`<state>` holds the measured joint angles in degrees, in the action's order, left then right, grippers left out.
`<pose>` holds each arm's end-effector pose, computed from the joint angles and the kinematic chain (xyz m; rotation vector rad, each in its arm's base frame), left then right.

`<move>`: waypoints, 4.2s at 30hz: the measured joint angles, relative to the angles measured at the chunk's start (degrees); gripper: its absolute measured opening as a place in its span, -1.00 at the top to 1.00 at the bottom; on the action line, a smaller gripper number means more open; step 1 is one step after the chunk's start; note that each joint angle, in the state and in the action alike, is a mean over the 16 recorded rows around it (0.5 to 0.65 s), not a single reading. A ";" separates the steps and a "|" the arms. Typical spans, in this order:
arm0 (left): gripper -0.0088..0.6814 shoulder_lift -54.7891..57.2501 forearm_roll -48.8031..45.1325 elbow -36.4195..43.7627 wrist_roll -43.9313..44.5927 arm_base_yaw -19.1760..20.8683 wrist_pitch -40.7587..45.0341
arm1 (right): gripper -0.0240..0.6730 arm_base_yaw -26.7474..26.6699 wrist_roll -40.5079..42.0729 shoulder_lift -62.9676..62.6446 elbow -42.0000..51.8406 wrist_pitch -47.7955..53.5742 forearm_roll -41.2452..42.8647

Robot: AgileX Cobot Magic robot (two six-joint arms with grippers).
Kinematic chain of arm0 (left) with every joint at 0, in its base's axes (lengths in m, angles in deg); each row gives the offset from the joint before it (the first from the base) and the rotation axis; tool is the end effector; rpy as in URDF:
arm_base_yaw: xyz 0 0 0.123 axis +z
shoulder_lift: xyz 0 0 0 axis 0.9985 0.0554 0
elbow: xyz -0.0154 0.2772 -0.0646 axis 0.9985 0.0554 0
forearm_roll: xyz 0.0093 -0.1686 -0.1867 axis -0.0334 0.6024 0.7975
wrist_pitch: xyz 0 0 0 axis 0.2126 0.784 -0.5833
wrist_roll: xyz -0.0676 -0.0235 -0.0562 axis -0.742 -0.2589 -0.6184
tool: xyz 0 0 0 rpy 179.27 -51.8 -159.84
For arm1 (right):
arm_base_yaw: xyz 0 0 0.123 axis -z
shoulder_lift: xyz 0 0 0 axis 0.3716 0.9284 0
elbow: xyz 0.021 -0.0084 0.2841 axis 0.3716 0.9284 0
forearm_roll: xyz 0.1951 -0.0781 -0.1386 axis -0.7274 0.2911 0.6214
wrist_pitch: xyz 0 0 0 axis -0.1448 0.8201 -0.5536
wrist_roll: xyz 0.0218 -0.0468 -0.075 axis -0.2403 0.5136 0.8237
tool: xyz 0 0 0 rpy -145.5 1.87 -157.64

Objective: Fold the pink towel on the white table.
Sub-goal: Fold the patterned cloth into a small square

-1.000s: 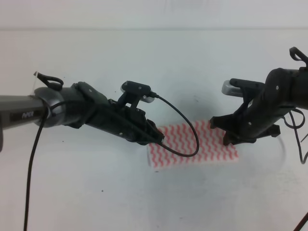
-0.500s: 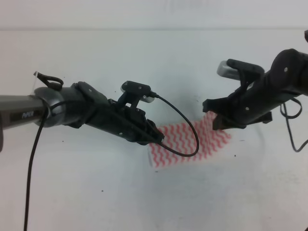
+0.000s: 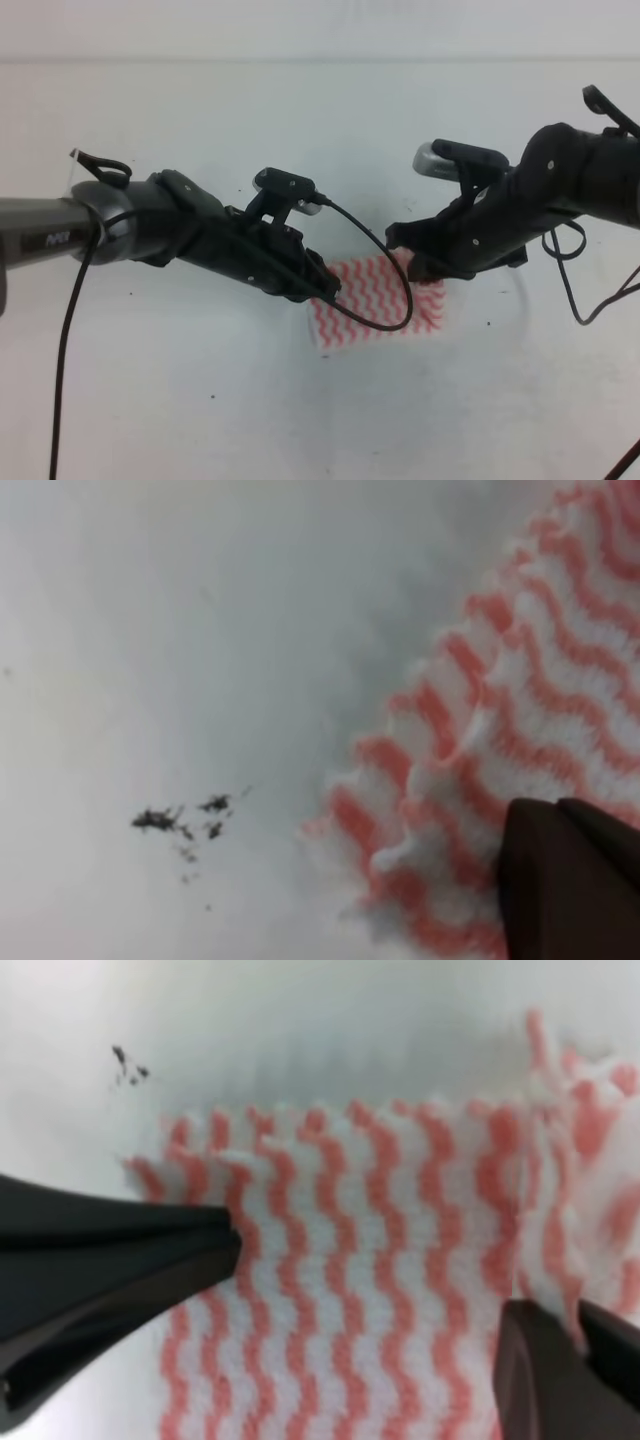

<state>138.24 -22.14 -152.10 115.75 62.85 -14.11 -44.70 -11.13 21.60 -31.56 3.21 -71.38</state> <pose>0.3549 -0.2062 0.1439 1.1394 2.3599 -0.6923 0.3571 0.1769 0.2011 -0.0724 2.7337 0.6079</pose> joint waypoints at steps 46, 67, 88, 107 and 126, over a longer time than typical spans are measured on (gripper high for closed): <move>0.99 -1.41 14.64 7.06 16.55 0.00 -3.58 | 0.98 -1.33 0.47 0.76 -2.00 0.92 -2.68; 0.99 -2.38 13.23 7.08 16.76 0.00 -3.08 | 0.97 -4.02 0.54 4.84 -6.87 3.38 -2.57; 0.99 -3.87 6.38 7.86 14.59 0.01 -2.39 | 0.97 -4.20 0.74 5.04 -7.02 3.63 -2.56; 0.99 -2.61 8.47 7.96 15.86 0.00 -3.38 | 0.97 -5.95 0.66 5.06 -9.58 5.92 -2.64; 0.99 -2.67 8.86 7.90 15.86 0.01 -3.21 | 0.97 -7.57 0.43 6.42 -9.69 4.43 -2.21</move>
<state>135.57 -13.28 -144.20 131.61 62.86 -17.32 -52.27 -10.70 28.02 -41.25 7.64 -73.60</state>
